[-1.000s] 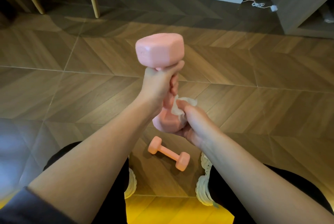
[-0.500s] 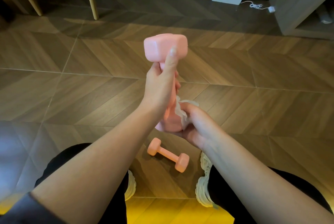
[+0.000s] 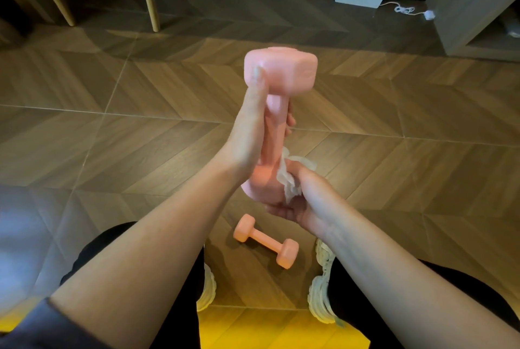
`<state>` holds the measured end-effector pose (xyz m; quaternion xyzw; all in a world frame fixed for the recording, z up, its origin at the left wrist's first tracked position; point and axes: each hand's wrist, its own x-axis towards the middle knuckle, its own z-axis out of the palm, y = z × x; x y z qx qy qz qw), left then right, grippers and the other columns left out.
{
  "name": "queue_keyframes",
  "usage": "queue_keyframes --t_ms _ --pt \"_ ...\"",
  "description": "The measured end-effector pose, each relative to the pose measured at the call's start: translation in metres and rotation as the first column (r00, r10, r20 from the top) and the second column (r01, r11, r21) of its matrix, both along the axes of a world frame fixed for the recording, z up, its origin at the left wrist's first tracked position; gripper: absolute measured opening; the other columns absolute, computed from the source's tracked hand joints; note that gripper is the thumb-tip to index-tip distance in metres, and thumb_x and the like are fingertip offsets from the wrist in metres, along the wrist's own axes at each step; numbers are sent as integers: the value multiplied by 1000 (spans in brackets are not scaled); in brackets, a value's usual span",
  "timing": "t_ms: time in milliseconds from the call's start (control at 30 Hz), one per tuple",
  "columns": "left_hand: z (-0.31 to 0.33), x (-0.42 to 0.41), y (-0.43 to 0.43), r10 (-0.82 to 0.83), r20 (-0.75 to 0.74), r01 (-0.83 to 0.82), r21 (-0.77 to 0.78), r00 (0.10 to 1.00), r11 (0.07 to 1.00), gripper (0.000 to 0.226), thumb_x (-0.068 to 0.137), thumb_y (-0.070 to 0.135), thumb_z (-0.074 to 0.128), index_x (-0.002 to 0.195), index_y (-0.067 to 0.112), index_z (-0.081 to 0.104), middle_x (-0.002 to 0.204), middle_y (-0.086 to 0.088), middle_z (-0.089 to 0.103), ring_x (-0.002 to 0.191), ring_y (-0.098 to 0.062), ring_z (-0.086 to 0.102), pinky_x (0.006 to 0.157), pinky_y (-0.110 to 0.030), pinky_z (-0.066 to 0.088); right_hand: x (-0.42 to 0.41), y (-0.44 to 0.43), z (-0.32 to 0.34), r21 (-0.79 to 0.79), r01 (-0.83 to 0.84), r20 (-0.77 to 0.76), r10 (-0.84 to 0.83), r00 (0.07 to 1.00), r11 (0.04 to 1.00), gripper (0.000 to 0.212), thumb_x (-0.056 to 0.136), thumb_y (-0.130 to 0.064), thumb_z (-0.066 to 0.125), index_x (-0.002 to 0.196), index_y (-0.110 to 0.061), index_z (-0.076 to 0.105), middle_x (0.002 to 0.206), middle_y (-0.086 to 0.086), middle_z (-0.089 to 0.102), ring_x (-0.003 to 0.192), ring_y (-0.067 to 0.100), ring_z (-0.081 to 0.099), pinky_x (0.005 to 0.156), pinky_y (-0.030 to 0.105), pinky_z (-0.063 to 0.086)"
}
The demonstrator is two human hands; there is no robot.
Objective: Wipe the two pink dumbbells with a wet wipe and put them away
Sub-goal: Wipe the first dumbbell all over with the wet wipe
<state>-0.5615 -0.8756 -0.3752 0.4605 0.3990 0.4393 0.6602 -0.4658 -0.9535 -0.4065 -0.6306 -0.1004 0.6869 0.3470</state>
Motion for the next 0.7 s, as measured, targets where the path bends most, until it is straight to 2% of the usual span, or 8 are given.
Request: queue_keyframes --t_ms 67,133,200,300,367,467,567,700 --pt "-3 3 -2 33 -97 -37 -42 995 998 104 62 96 43 111 5 53 86 -10 54 72 -18 53 66 -31 47 0 0 -4 -16 21 61 -20 998 1000 30 95 -35 59 112 -10 64 98 16 71 74 26 68 74 42 60" --pt "-7 6 -3 93 -92 -98 -56 991 994 80 73 80 47 106 9 54 83 -6 54 69 -16 52 67 -31 46 2 1 -8 -20 19 103 -17 995 1000 33 94 -35 60 115 -9 63 94 14 72 66 23 67 80 44 58" --pt "-7 7 -4 113 -93 -119 -59 989 991 67 77 74 44 94 10 56 76 -6 53 66 -18 50 64 -32 45 2 3 -10 -32 25 100 -22 995 999 34 94 -37 60 115 -11 63 94 12 73 67 21 68 75 41 60" --pt "0 6 -4 41 0 -41 -109 999 993 75 85 78 27 76 9 52 65 -2 49 56 -15 42 56 -30 37 -1 8 -7 -59 15 16 -14 1000 998 30 96 -41 57 104 -13 65 90 11 73 74 23 67 65 37 58" --pt "4 4 -4 -16 46 22 -131 999 991 85 92 75 7 77 6 53 62 -5 47 53 -15 38 53 -30 33 -2 8 -5 -57 -17 -35 15 999 998 27 98 -41 55 96 -15 65 80 8 71 71 23 66 63 36 56" --pt "5 1 -2 -63 148 86 -158 987 984 94 93 72 -3 73 5 59 59 -9 50 51 -18 41 51 -29 35 -1 6 -4 -52 -51 -37 49 998 997 24 97 -38 57 89 -18 66 71 5 69 68 21 64 63 37 55" --pt "-1 -3 2 -54 218 96 -188 974 977 99 93 73 0 83 5 70 62 -13 54 56 -22 49 57 -31 41 0 5 -3 -62 -15 10 15 1000 998 23 95 -37 61 102 -15 65 86 11 68 74 22 65 57 33 57" --pt "-8 -1 0 -43 -57 37 -93 997 995 107 71 91 21 112 0 62 80 -8 59 73 -20 56 72 -37 47 0 5 -3 -69 74 28 -72 997 995 32 97 -34 59 112 -6 61 108 30 65 90 30 65 55 33 59"
